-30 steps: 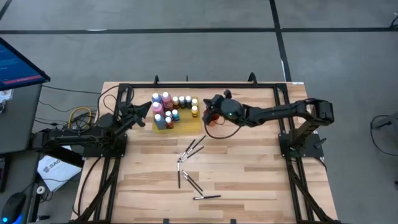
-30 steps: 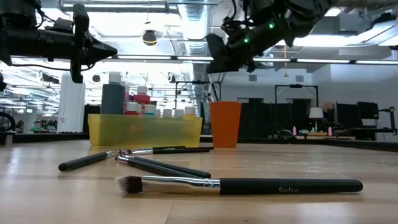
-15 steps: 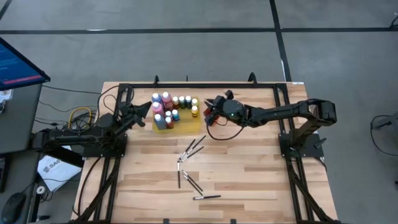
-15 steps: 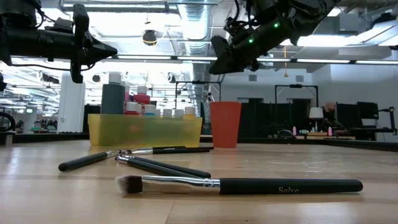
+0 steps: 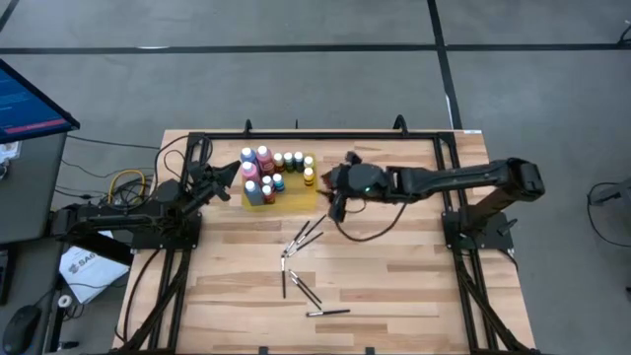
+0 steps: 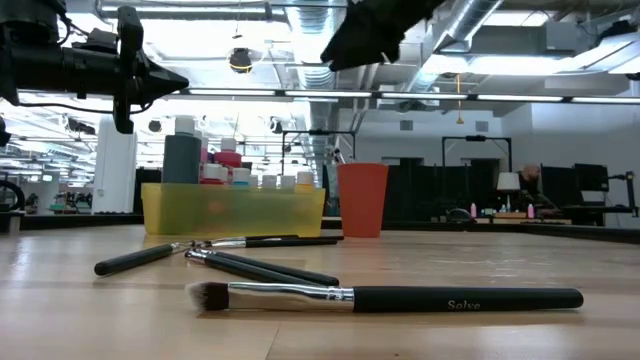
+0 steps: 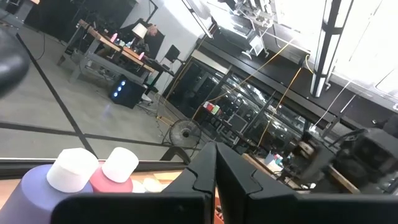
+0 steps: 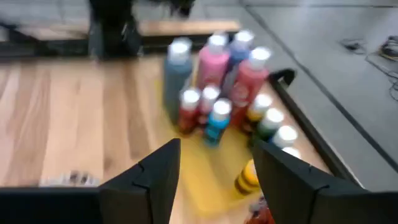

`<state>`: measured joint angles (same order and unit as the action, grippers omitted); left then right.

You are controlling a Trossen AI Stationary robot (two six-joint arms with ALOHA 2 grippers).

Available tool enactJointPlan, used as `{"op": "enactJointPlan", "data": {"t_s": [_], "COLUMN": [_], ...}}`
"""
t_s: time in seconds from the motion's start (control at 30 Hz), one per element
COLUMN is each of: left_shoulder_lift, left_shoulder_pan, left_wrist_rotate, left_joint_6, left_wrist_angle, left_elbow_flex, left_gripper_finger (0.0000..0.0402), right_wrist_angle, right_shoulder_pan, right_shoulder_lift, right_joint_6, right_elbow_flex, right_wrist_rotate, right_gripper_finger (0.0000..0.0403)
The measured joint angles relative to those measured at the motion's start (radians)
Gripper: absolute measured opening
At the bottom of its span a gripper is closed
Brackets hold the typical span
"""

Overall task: Pick & Place Paint Supplies
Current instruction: Put the silver paint brush into the orange cup

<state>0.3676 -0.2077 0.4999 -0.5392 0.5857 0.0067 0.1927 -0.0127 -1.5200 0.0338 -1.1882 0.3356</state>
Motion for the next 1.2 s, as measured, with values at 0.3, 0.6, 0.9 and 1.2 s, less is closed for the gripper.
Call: {"op": "enactJointPlan", "data": {"t_s": [0.3, 0.6, 0.9, 1.2], "left_shoulder_lift": [0.000, 0.000, 0.000, 0.000], "left_shoulder_pan": [0.000, 0.000, 0.000, 0.000], "left_wrist_rotate": [0.000, 0.000, 0.000, 0.000], "left_joint_6": [0.000, 0.000, 0.000, 0.000], "left_wrist_angle": [0.001, 0.001, 0.002, 0.005], "left_elbow_flex": [0.000, 0.000, 0.000, 0.000], "left_gripper_finger": [0.0001, 0.0001, 0.0001, 0.0001], "right_wrist_angle": [0.065, 0.079, 0.359, 0.644], "right_shoulder_pan": [-0.117, -0.122, -0.145, -0.247], "right_shoulder_lift": [-0.268, -0.543, -0.697, -0.680], "right_joint_6": [-0.118, -0.117, -0.065, 0.092], "right_elbow_flex": [-0.247, -0.465, -0.642, -0.618], "right_wrist_rotate": [-0.031, -0.241, -0.312, -0.486], "right_gripper_finger": [0.0174, 0.0167, 0.0177, 0.0168]}}
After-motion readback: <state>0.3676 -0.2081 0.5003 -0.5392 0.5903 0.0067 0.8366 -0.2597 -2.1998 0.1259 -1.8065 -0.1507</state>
